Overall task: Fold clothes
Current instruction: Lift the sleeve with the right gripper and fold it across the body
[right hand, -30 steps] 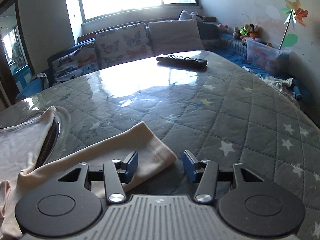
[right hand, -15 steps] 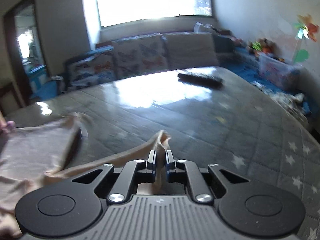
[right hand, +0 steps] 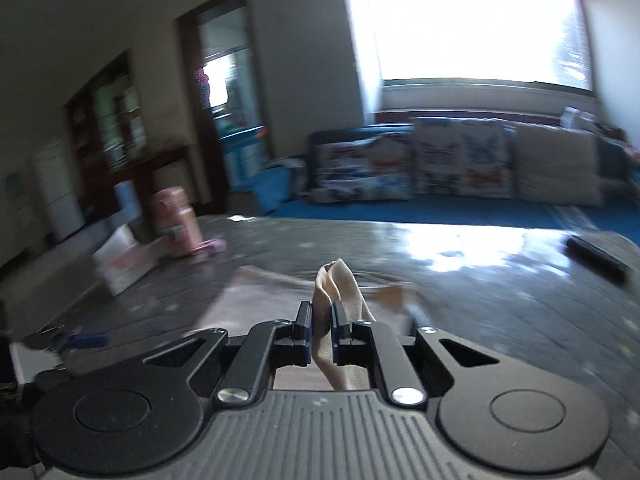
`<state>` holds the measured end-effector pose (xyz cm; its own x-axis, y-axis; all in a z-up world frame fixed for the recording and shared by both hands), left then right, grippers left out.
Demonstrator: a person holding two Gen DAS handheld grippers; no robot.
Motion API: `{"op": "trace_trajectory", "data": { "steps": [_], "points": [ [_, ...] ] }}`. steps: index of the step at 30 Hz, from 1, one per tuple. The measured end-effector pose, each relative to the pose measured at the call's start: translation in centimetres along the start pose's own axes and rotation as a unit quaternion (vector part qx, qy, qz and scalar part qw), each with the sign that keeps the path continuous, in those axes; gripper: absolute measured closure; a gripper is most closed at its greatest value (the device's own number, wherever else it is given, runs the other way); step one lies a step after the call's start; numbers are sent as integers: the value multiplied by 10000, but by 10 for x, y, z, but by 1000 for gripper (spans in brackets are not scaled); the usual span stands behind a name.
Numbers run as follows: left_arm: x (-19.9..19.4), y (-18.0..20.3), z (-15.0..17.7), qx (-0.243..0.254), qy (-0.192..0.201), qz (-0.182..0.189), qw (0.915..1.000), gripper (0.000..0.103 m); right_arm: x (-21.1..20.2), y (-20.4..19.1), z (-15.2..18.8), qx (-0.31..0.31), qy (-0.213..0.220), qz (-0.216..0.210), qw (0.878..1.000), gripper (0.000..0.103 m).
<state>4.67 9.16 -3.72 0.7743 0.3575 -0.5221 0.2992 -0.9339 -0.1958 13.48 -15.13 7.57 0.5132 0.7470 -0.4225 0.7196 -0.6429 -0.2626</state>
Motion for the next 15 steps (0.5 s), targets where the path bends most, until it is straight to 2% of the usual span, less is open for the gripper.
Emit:
{"op": "trace_trajectory", "data": {
  "steps": [9,15],
  "points": [
    [1,-17,9,-179,-66,-54,9998,0,80,-76,12,-461,-567,-761,9944,95],
    [0,-19,8,-189,-59,-68,9998,0,93,-93,24,-402,-741,-1132,9900,88]
  ]
}}
Point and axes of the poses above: each gripper's, at about its wrist camera, not at the fingertips, and x roughly the way its jaws point, y to its right, z to its underside, the point moved 9 cm from there along x, roughly the way its jaws point, and after that the axes turned 15 degrees about -z, right-handed, at the moved point
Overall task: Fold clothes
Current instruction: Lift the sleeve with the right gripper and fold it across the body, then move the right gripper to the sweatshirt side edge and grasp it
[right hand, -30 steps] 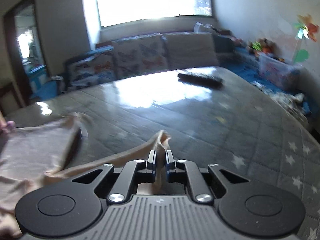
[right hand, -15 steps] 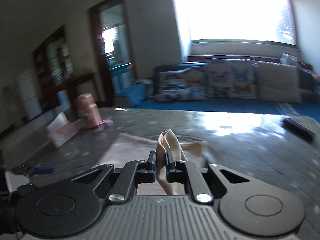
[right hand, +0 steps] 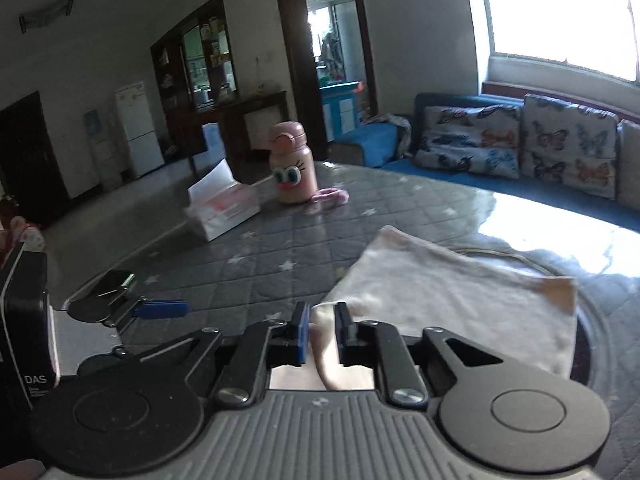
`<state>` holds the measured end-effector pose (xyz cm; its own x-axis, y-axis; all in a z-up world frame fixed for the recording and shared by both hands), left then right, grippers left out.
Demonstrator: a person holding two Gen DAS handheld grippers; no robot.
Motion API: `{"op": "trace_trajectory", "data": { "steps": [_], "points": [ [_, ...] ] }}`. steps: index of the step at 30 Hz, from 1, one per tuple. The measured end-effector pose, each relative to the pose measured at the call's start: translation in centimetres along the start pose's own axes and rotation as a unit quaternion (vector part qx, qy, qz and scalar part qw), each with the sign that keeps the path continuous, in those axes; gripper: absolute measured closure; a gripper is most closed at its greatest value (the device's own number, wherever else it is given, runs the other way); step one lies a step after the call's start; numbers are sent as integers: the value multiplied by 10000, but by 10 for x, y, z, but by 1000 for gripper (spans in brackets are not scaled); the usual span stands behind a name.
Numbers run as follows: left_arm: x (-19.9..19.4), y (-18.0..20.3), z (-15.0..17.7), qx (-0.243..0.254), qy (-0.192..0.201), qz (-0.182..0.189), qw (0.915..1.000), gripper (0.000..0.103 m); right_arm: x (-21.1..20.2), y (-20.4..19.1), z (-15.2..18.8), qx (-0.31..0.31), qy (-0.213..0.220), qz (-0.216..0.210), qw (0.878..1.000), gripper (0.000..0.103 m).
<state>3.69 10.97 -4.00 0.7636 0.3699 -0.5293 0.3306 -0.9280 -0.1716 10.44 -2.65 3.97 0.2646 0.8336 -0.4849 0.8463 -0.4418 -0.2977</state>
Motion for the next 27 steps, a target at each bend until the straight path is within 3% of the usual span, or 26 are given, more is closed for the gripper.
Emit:
{"op": "trace_trajectory", "data": {
  "steps": [6,13,19,27],
  "points": [
    [1,11,-6,81,23,56,9999,0,-33,21,17,33,-136,297,9995,86],
    [10,41,-11,379,-19,190,9991,0,-64,69,83,509,-655,903,9925,84],
    [27,46,-4,547,-245,-52,9982,0,-69,91,116,826,-837,975,9883,84],
    [33,42,-20,541,-181,-171,9982,0,-73,100,94,712,-636,916,9912,81]
  ]
}}
Point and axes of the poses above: each gripper's, at about its wrist camera, not at the fingertips, and x roughly the way its jaws point, y to its right, z to its underside, the point moved 9 cm from there along x, roughly the way its jaws point, and after that the axes turned 15 degrees about -z, right-handed, at the moved point
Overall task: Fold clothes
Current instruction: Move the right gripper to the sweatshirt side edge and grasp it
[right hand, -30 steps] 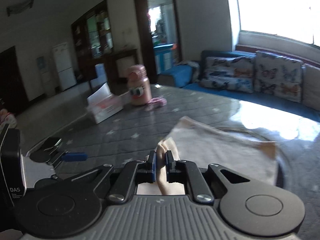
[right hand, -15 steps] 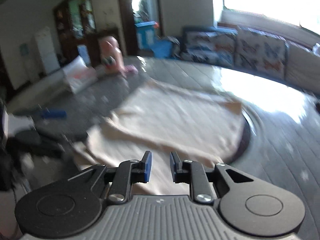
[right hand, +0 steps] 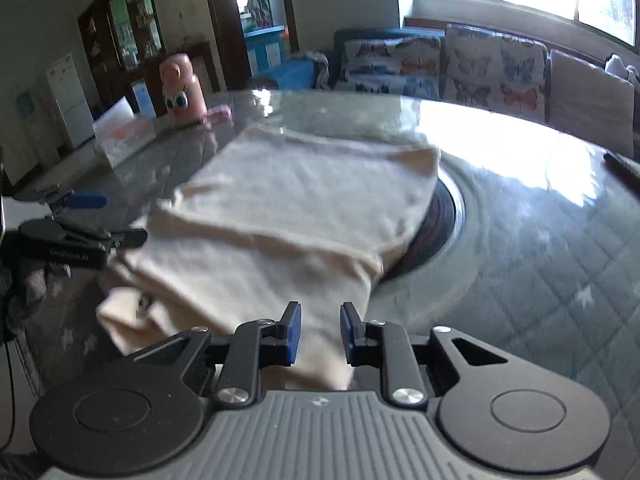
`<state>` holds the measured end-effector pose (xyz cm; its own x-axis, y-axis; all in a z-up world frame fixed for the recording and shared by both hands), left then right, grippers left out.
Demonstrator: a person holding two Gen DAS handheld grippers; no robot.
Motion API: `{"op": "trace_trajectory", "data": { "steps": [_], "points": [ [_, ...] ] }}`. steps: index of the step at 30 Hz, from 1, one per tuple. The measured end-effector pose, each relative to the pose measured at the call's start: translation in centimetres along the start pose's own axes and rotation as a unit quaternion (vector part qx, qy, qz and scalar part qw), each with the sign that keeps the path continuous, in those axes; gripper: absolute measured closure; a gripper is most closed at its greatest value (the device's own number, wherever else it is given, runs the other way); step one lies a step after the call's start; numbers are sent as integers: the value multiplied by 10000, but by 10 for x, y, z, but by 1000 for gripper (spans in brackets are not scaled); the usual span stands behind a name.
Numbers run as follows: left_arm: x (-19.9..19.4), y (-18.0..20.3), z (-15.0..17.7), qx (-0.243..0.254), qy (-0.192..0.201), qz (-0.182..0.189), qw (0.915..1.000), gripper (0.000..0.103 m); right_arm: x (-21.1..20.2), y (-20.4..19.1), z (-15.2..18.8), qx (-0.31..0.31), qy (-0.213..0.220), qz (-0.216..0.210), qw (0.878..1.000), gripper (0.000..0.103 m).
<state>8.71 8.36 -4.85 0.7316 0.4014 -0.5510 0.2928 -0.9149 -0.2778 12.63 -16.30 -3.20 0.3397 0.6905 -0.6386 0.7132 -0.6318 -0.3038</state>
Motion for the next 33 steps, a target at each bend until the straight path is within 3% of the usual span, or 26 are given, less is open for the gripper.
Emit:
{"op": "trace_trajectory", "data": {
  "steps": [5,13,16,19,22,26,33],
  "points": [
    [15,6,-12,91,19,-80,9999,0,23,2,-21,-138,62,-102,9998,81],
    [30,-3,-4,139,-68,-156,9998,0,38,20,-17,-33,-125,-23,9999,80],
    [24,-4,-10,88,47,-106,9999,0,35,15,-23,-114,-38,-75,9999,77],
    [26,0,-8,257,60,-92,9996,0,40,10,-24,-233,-57,-109,9997,66],
    [29,-1,-2,352,-4,-85,9993,0,46,8,-18,-251,-179,-91,9995,66],
    [14,-5,-3,386,133,-64,9991,0,39,-7,-20,-466,-116,-133,9988,60],
    [-7,-5,13,657,228,129,9975,0,56,-59,-22,-1003,-226,-636,9927,56]
  ]
}}
Point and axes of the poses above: each gripper's, at about its wrist camera, not at the fingertips, and x roughly the way its jaws point, y to its right, z to its underside, the point moved 9 cm from there along x, roughly the way its jaws point, and after that the axes turned 15 degrees about -z, right-handed, at the moved point
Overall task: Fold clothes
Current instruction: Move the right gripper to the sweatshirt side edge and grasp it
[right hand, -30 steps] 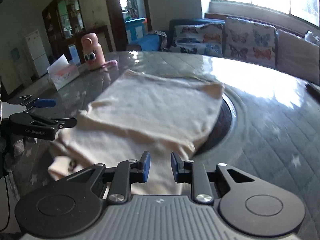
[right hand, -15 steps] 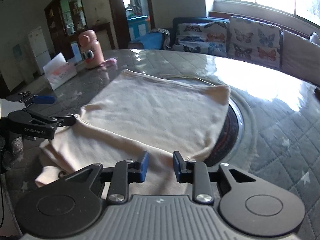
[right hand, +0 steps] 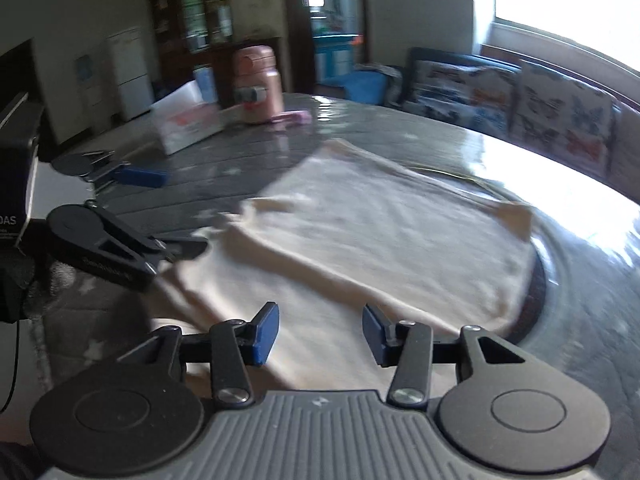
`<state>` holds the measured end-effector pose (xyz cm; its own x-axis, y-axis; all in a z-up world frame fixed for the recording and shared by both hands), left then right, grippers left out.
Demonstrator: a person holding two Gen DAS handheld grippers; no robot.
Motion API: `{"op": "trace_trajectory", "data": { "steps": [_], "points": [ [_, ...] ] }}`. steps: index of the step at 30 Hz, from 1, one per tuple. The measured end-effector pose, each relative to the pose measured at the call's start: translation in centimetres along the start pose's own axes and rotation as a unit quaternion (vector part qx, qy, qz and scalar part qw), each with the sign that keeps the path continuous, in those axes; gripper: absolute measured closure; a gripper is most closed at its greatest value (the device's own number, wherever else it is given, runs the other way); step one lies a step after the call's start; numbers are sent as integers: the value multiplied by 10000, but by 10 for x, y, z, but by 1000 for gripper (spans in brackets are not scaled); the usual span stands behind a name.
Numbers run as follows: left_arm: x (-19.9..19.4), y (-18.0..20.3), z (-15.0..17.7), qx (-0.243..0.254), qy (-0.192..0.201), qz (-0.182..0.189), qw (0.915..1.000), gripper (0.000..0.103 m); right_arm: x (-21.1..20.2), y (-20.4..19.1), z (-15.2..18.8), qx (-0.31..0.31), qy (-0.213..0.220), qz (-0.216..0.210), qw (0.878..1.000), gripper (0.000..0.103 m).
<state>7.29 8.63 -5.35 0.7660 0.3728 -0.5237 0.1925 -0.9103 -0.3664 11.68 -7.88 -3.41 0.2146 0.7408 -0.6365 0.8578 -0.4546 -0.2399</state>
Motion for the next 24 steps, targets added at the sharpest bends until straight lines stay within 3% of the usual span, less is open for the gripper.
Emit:
{"op": "trace_trajectory", "data": {
  "steps": [8,15,19,24],
  "points": [
    [-3,-13,8,43,-29,-100,9999,0,48,-45,-5,-654,-320,-313,9969,56],
    [-42,-11,12,487,510,221,9973,0,21,-54,-1,-691,-192,-355,9968,53],
    [-69,12,20,960,889,641,9893,0,-13,-30,5,-342,-68,-105,9993,51],
    [-87,49,31,1602,1267,1020,9736,4,-45,-10,24,-201,-129,230,9994,45]
  ]
}}
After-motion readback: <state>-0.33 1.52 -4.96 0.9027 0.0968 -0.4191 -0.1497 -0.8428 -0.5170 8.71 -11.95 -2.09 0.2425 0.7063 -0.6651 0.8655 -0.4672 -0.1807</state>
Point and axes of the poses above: each gripper's, at about its wrist camera, not at the fingertips, and x roughly the way its jaws point, y to its right, z to its underside, the point moved 9 cm from there along x, roughly the way its jaws point, and after that the axes turned 15 degrees about -z, right-handed, at the moved point
